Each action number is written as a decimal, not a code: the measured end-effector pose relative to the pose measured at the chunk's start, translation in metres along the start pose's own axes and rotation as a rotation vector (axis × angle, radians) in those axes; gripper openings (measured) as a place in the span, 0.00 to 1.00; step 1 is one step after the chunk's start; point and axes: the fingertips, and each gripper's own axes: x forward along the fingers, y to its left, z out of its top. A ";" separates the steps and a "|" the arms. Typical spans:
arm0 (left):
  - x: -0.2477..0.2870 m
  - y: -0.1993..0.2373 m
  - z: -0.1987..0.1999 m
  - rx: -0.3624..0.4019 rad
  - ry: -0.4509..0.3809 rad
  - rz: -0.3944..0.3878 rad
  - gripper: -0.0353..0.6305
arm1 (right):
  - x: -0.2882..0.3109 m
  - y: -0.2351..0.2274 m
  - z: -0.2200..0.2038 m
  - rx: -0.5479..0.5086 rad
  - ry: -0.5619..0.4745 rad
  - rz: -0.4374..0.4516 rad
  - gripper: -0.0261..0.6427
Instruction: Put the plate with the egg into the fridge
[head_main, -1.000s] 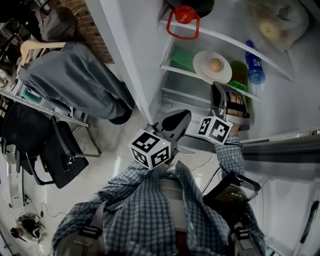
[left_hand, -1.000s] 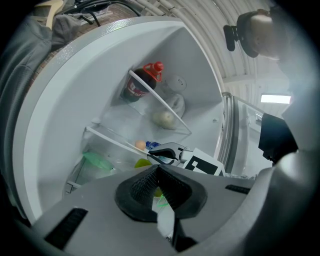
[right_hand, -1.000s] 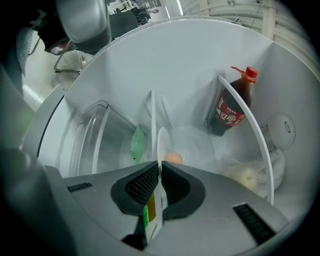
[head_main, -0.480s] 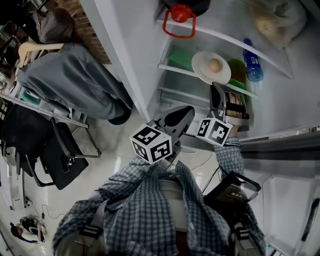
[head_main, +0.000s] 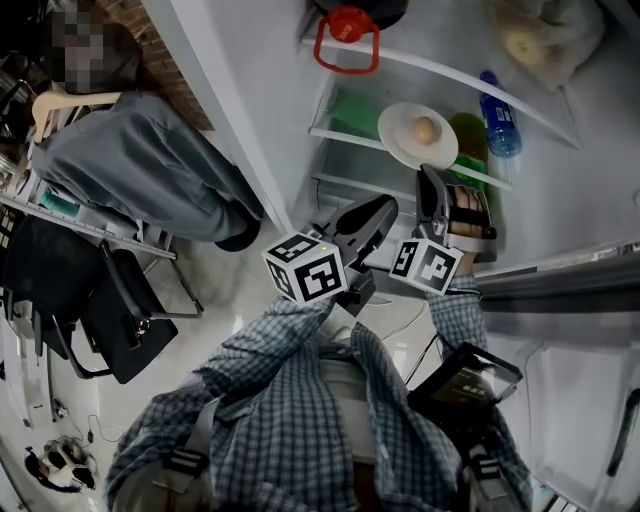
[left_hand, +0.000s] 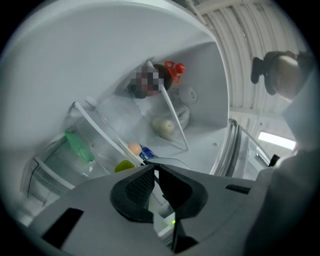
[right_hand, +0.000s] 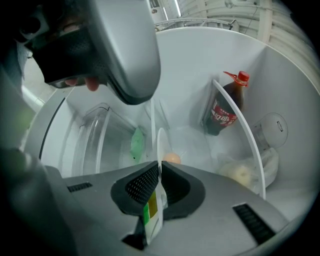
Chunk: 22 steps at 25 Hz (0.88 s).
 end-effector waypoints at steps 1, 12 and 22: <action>0.002 0.003 0.002 -0.044 -0.008 0.004 0.07 | 0.000 0.000 0.000 0.000 -0.001 -0.001 0.08; 0.019 0.017 0.005 -0.248 -0.018 -0.020 0.18 | -0.004 -0.002 0.004 -0.002 -0.009 -0.003 0.08; 0.041 0.030 0.007 -0.447 -0.054 -0.025 0.20 | -0.010 0.001 0.003 -0.002 -0.005 -0.011 0.08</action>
